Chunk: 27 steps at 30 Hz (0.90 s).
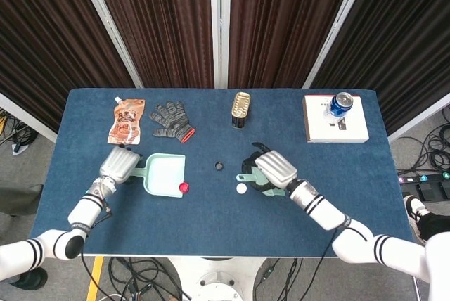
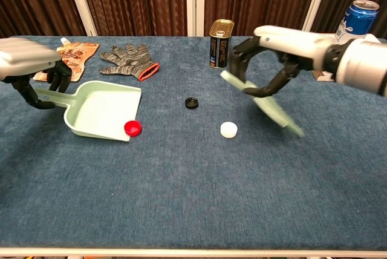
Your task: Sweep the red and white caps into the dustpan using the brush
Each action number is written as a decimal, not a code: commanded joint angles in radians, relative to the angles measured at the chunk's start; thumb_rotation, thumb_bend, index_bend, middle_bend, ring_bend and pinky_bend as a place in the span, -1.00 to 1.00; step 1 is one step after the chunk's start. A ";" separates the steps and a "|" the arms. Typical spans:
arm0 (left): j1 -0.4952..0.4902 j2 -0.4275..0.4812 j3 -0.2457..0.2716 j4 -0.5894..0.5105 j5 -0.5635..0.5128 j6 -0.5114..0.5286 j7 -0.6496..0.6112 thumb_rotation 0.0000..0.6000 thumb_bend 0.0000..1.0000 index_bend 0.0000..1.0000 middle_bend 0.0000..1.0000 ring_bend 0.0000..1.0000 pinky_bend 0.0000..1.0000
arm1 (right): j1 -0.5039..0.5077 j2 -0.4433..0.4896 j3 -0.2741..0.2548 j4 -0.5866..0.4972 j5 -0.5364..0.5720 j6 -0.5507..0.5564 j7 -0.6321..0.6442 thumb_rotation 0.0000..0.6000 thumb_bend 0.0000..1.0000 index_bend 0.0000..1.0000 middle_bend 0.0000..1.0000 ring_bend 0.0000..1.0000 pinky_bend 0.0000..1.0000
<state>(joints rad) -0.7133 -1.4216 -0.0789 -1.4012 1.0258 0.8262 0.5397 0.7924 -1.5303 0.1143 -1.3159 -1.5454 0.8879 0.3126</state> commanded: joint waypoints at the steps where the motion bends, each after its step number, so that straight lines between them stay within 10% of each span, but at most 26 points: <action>1: -0.015 0.006 -0.002 -0.011 -0.015 -0.017 0.005 1.00 -0.32 0.08 0.06 -0.21 -0.39 | 0.023 -0.049 0.000 0.040 -0.017 0.008 0.028 1.00 0.11 0.49 0.31 -0.35 -0.83; 27: -0.109 -0.007 0.026 -0.037 -0.127 -0.061 0.038 1.00 -0.31 0.08 0.06 -0.21 -0.39 | 0.210 -0.309 -0.050 0.358 -0.170 0.086 0.290 1.00 0.13 0.52 0.32 -0.35 -0.85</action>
<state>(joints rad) -0.8221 -1.4279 -0.0545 -1.4372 0.8996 0.7637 0.5765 0.9922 -1.8313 0.0737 -0.9641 -1.7041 0.9647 0.5886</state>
